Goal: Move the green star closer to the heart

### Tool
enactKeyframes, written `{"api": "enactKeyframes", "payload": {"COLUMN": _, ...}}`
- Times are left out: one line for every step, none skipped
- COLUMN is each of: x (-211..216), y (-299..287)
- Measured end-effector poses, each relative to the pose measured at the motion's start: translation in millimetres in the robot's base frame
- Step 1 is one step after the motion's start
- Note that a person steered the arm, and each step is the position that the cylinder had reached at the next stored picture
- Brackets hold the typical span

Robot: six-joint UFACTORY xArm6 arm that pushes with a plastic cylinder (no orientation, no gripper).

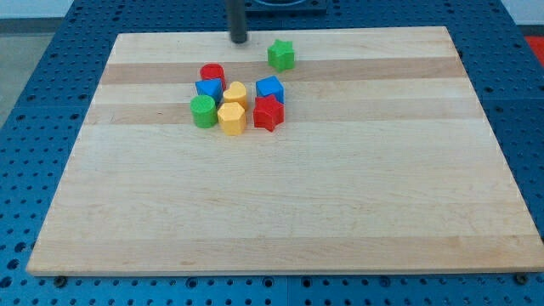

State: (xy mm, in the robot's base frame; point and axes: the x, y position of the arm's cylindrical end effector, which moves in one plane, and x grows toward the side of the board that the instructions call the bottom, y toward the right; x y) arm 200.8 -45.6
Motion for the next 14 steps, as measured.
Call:
{"api": "enactKeyframes", "payload": {"x": -1, "y": 72}}
{"api": "enactKeyframes", "payload": {"x": 1, "y": 117}}
{"api": "enactKeyframes", "payload": {"x": 17, "y": 111}}
{"api": "enactKeyframes", "payload": {"x": 17, "y": 91}}
{"api": "enactKeyframes", "payload": {"x": 25, "y": 78}}
{"api": "enactKeyframes", "payload": {"x": 37, "y": 76}}
{"api": "enactKeyframes", "payload": {"x": 38, "y": 64}}
{"api": "enactKeyframes", "payload": {"x": 33, "y": 49}}
{"api": "enactKeyframes", "payload": {"x": 41, "y": 47}}
{"api": "enactKeyframes", "payload": {"x": 47, "y": 47}}
{"api": "enactKeyframes", "payload": {"x": 53, "y": 47}}
{"api": "enactKeyframes", "payload": {"x": 53, "y": 37}}
{"api": "enactKeyframes", "payload": {"x": 53, "y": 24}}
{"api": "enactKeyframes", "payload": {"x": 54, "y": 19}}
